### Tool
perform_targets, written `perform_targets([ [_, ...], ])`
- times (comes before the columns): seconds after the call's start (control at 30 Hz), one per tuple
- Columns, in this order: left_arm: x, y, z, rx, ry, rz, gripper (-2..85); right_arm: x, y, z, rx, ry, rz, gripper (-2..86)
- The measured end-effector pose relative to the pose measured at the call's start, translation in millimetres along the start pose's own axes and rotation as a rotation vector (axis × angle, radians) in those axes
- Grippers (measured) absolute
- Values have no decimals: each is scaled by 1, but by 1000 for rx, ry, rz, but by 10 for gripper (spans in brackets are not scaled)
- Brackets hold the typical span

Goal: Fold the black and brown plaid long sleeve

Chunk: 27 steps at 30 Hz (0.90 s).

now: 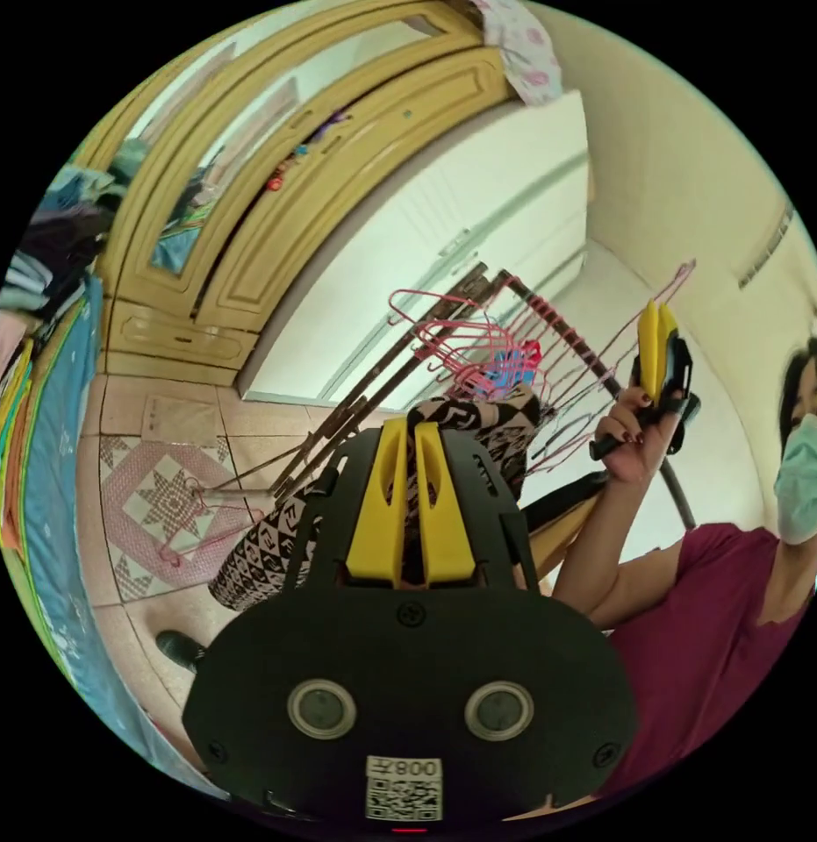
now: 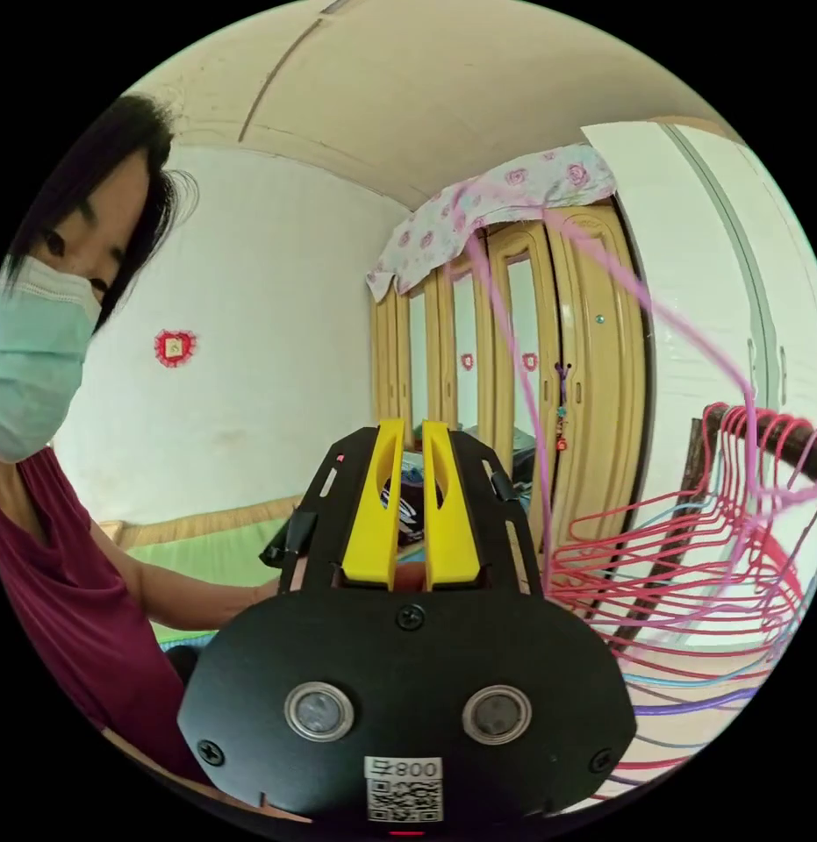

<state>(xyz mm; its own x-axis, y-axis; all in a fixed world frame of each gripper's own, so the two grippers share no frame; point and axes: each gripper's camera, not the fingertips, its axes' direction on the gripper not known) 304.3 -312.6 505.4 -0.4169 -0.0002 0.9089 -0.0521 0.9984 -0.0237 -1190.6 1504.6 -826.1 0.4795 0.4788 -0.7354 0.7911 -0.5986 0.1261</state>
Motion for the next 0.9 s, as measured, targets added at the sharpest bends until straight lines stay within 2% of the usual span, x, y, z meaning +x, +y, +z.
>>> perform_targets([
  [0.23, -44, 48, -45, -16, -58, 62, 9, 22, 36, 15, -41, 66, 16, 25],
  [0.7, -108, 176, -217, 245, -187, 167, 10, 35, 137, 58, -118, -14, -37, 20],
  [0.9, -127, 240, -260, 300, -220, 213, 10, 48, 204, 72, -132, -76, -22, 17],
])
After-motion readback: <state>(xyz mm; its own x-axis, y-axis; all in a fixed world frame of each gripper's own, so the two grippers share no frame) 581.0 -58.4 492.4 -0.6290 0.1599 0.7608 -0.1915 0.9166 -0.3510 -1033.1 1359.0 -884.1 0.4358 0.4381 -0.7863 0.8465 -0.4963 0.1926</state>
